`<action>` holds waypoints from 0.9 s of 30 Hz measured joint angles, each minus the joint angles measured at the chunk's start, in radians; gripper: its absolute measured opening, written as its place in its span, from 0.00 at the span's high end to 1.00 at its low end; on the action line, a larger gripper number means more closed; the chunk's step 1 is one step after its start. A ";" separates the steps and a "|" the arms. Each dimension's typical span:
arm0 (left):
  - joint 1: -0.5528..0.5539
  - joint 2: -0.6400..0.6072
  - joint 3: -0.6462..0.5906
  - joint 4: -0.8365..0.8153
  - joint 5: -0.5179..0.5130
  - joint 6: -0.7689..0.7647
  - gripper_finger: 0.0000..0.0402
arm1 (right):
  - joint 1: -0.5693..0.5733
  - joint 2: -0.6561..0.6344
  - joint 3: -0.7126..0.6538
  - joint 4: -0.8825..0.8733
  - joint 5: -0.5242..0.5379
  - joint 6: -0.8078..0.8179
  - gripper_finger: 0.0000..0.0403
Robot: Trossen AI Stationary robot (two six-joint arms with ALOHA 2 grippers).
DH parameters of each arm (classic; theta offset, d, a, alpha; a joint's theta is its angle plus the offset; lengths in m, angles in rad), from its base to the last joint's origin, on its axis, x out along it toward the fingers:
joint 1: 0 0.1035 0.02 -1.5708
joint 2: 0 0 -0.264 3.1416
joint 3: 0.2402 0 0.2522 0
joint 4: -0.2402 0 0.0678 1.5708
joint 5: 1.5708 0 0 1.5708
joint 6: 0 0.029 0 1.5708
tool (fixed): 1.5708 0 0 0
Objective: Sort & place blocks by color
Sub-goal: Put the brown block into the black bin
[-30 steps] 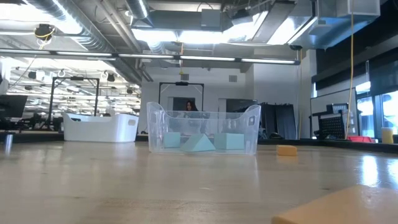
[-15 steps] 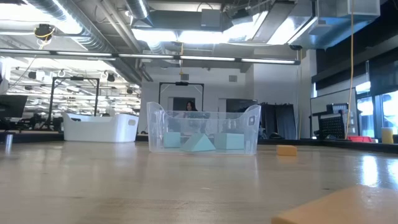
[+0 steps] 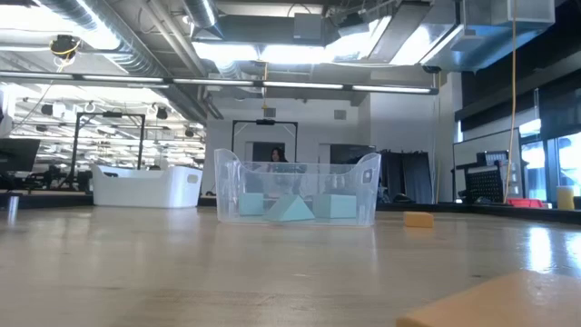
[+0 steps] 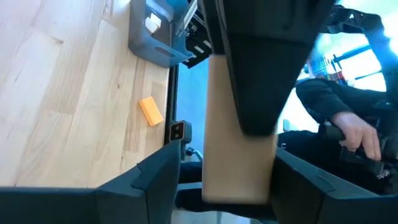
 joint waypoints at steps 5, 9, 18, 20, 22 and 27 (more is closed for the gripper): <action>0.000 -0.035 0.000 -0.016 -0.032 0.060 0.48 | 0.033 -0.003 0.063 -0.141 0.100 0.000 0.66; 0.001 -0.067 0.000 -0.057 -0.091 0.111 0.48 | 0.067 -0.003 0.127 -0.260 0.185 0.022 0.66; 0.001 -0.134 0.000 -0.078 -0.192 0.254 0.48 | 0.129 -0.006 0.308 -0.614 0.401 0.404 0.66; 0.001 -0.145 0.000 -0.093 -0.212 0.297 0.48 | 0.143 -0.029 0.297 -0.674 0.436 0.498 0.66; -0.001 -0.152 0.000 -0.109 -0.229 0.343 0.48 | 0.153 -0.036 0.302 -0.761 0.442 0.602 0.66; -0.001 -0.166 0.000 -0.126 -0.250 0.411 0.48 | 0.173 -0.051 0.301 -1.003 0.388 0.945 0.66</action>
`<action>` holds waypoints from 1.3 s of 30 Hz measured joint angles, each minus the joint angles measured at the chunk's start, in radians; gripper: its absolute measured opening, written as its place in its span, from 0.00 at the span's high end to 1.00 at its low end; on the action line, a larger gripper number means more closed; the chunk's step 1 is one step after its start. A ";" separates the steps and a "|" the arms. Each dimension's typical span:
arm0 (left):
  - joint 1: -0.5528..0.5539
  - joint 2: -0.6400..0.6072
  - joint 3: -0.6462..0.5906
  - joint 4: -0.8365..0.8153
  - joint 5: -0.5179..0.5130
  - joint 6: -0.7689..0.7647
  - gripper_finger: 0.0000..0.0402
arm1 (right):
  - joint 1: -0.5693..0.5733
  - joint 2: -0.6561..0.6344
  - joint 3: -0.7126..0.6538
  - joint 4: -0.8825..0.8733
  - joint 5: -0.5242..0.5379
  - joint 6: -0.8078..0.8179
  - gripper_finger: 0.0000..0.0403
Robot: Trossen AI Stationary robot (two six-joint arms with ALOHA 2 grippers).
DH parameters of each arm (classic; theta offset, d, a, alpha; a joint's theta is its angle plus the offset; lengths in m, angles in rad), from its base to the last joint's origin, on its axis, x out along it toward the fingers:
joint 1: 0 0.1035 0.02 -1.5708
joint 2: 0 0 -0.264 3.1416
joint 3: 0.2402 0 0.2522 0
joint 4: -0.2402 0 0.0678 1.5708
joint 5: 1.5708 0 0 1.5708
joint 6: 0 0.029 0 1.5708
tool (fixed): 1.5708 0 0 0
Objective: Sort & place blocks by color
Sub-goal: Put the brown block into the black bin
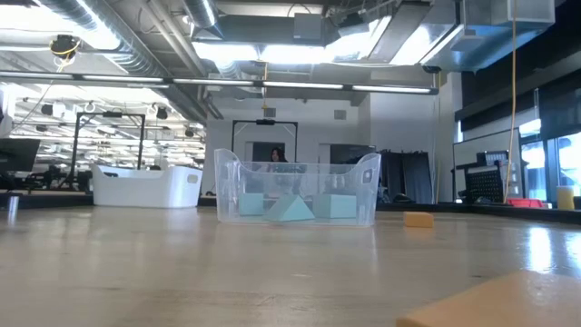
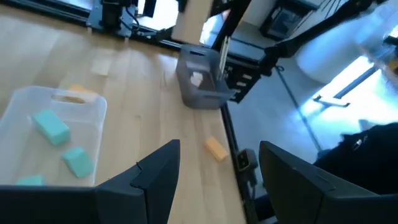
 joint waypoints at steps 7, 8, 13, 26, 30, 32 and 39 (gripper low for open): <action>0.000 -0.011 0.000 -0.034 -0.020 0.092 0.48 | 0.052 -0.001 -0.012 -0.061 -0.251 0.195 0.66; 0.000 -0.011 0.000 -0.035 -0.024 0.092 0.48 | 0.062 0.000 -0.014 -0.067 -0.280 0.215 0.66; 0.000 -0.011 0.000 -0.045 -0.024 0.093 0.48 | 0.095 0.004 -0.058 -0.061 -0.355 0.310 0.66; 0.000 -0.011 0.000 -0.086 -0.025 0.119 0.48 | 0.129 -0.081 -0.288 -0.063 -0.379 0.369 0.66; 0.000 -0.011 0.000 -0.086 -0.025 0.119 0.48 | 0.128 -0.151 -0.457 -0.063 -0.398 0.447 0.66; 0.000 -0.011 0.000 -0.086 -0.025 0.118 0.48 | 0.134 -0.187 -0.542 -0.065 -0.430 0.483 0.66; 0.000 -0.011 0.000 -0.086 -0.024 0.118 0.48 | 0.150 -0.258 -0.765 0.025 -0.521 0.528 0.66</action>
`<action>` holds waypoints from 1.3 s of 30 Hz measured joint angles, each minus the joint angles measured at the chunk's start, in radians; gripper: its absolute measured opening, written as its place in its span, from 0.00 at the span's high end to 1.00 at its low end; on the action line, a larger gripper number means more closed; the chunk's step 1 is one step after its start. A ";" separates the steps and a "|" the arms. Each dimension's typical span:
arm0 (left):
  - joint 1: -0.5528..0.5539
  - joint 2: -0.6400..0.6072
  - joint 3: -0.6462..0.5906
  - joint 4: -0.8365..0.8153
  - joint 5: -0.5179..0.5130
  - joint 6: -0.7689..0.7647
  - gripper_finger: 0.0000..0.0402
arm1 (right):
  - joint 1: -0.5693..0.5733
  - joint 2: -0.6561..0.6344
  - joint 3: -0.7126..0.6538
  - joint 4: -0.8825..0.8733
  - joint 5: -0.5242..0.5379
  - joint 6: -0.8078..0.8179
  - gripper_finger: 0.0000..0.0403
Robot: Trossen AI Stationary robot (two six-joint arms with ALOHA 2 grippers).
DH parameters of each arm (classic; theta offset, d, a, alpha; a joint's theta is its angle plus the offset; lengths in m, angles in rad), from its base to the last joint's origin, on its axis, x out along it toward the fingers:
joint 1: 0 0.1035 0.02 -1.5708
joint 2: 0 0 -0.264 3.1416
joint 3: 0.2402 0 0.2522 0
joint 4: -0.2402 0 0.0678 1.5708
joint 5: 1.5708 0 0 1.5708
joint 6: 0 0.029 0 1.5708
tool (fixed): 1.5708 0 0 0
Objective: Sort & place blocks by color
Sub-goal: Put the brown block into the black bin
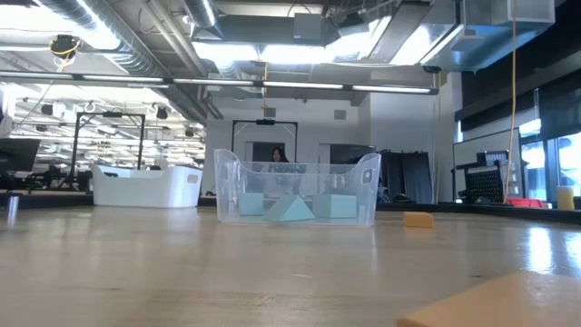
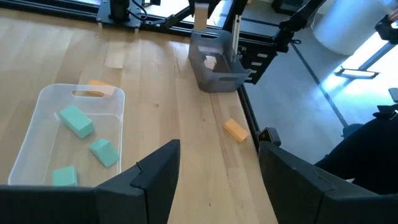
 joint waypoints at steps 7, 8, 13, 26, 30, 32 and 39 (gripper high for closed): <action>0.000 0.000 0.000 -0.018 0.000 0.026 0.48 | 0.000 -0.015 -0.174 0.171 -0.062 0.010 0.66; 0.000 0.000 0.000 -0.018 0.000 0.026 0.48 | 0.000 -0.014 -0.198 0.196 -0.083 0.009 0.66; 0.000 0.000 0.000 -0.020 -0.001 0.026 0.48 | 0.014 -0.014 -0.292 0.362 -0.199 0.041 0.66; 0.000 0.000 0.000 -0.020 -0.022 0.025 0.48 | 0.059 -0.005 -0.454 0.744 -0.215 0.109 0.66; 0.000 0.000 0.000 -0.020 -0.022 0.025 0.48 | 0.059 -0.006 -0.494 0.799 -0.177 0.125 0.66; 0.000 0.000 0.000 -0.020 -0.023 0.020 0.48 | 0.059 -0.009 -0.504 0.806 -0.174 0.124 0.66; 0.000 0.001 0.000 -0.020 -0.023 0.017 0.48 | 0.059 -0.010 -0.512 0.817 -0.174 0.123 0.65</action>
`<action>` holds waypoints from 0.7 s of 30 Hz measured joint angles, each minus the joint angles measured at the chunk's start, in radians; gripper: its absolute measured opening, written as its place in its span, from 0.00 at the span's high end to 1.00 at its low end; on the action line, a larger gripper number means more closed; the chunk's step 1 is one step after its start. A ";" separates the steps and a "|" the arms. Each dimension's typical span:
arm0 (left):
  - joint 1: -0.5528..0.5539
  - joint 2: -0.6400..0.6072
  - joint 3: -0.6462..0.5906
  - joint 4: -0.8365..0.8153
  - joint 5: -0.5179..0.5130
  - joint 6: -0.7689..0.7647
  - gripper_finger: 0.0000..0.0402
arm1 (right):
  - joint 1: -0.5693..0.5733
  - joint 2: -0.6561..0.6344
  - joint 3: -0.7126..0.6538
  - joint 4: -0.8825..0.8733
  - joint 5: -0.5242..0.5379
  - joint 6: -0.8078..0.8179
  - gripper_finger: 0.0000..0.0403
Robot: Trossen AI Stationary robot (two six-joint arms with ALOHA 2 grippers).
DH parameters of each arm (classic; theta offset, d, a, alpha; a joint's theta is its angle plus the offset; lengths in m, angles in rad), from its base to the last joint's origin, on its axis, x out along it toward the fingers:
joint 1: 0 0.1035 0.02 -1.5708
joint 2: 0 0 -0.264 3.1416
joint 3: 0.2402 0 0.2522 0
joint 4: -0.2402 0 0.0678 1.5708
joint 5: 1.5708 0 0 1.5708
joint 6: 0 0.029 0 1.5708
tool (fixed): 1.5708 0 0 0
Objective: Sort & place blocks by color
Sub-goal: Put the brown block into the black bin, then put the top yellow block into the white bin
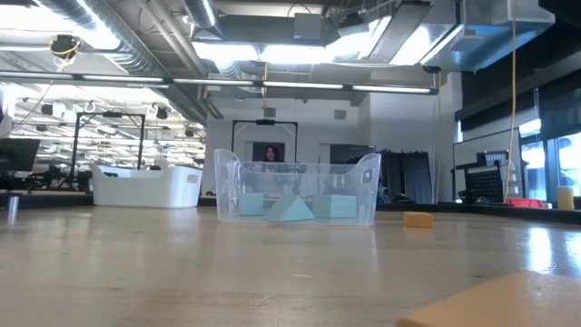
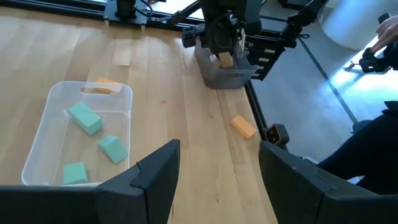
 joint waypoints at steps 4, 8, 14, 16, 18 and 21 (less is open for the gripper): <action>0.000 0.000 0.000 0.000 0.000 -0.001 0.48 | 0.000 0.001 -0.001 0.000 0.004 0.000 0.58; 0.000 0.000 0.000 0.000 0.000 -0.001 0.48 | 0.000 0.002 -0.002 0.003 0.004 -0.001 0.57; 0.000 0.000 0.000 0.000 0.000 -0.002 0.48 | -0.005 0.004 0.003 0.003 -0.051 0.004 0.58; 0.000 0.000 0.000 0.000 0.000 -0.002 0.48 | -0.018 0.007 0.013 -0.003 -0.110 0.035 0.58; 0.000 0.000 0.000 0.000 0.000 -0.002 0.48 | -0.036 0.007 0.035 -0.005 -0.177 0.081 0.58; 0.000 0.000 0.000 0.000 0.000 -0.023 0.48 | -0.051 0.007 0.086 -0.004 -0.204 0.073 0.58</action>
